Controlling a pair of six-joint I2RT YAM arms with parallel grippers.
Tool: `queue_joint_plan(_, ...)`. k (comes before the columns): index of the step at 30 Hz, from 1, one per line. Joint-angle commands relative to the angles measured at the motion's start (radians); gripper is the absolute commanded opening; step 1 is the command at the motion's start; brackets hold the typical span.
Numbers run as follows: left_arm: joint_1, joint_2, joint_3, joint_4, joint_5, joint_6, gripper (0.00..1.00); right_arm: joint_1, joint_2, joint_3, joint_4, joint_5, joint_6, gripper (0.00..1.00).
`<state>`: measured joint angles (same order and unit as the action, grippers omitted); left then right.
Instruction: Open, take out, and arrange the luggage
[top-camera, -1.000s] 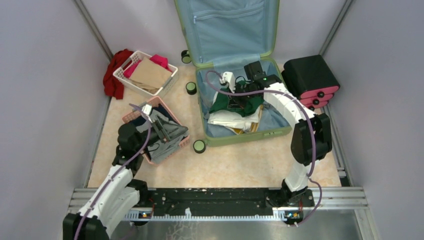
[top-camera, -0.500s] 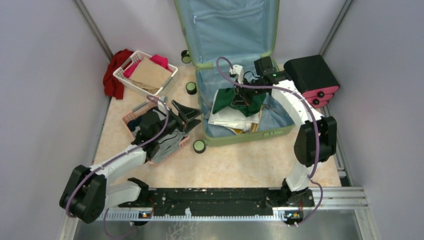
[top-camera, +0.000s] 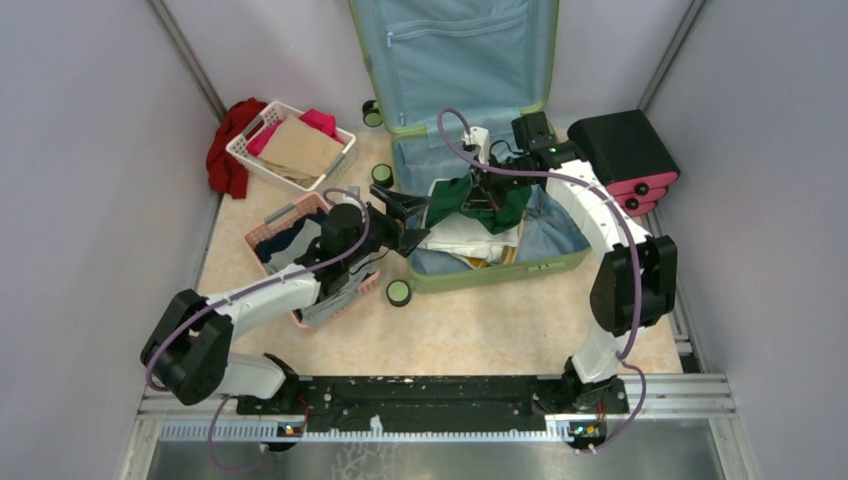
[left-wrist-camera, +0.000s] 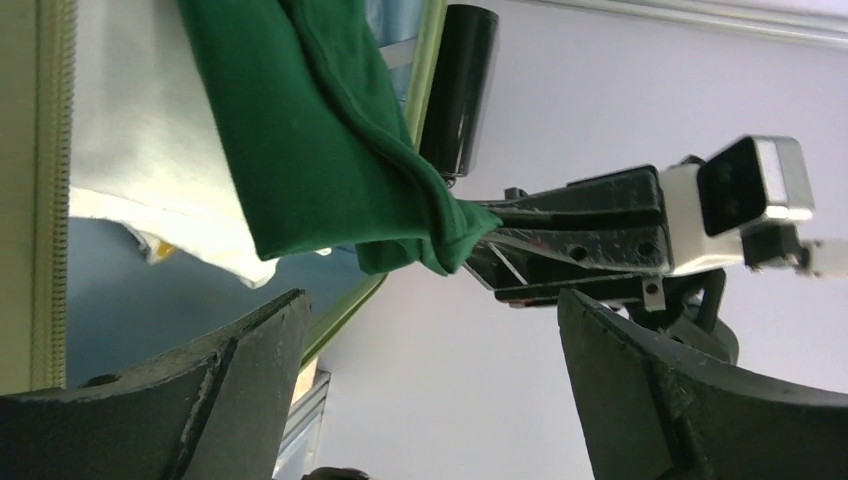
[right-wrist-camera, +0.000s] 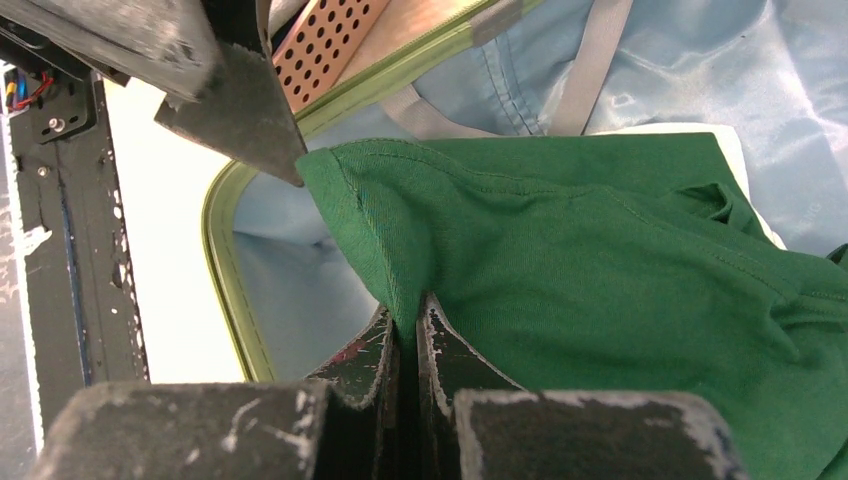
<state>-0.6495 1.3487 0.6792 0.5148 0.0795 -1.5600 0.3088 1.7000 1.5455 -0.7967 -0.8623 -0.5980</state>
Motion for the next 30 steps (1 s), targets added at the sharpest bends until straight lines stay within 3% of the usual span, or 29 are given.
queue_joint_plan(1,-0.027,0.042,0.067,-0.149,-0.07,-0.128,0.99,-0.004,-0.06,0.047,0.018,-0.079,0.022,0.0)
queue_joint_plan(8,-0.043,0.127,0.116,-0.214,-0.102,-0.213,0.99,-0.005,-0.059,0.041,0.021,-0.095,0.032,0.0)
queue_joint_plan(19,-0.039,0.293,0.153,0.001,-0.1,-0.232,0.98,-0.005,-0.091,-0.007,-0.021,-0.104,-0.021,0.0)
queue_joint_plan(27,-0.035,0.318,0.184,0.006,-0.1,-0.185,0.72,-0.005,-0.147,-0.038,-0.05,-0.151,-0.092,0.0)
queue_joint_plan(30,-0.035,0.321,0.19,0.01,-0.085,-0.166,0.67,-0.005,-0.163,-0.056,-0.053,-0.166,-0.108,0.0)
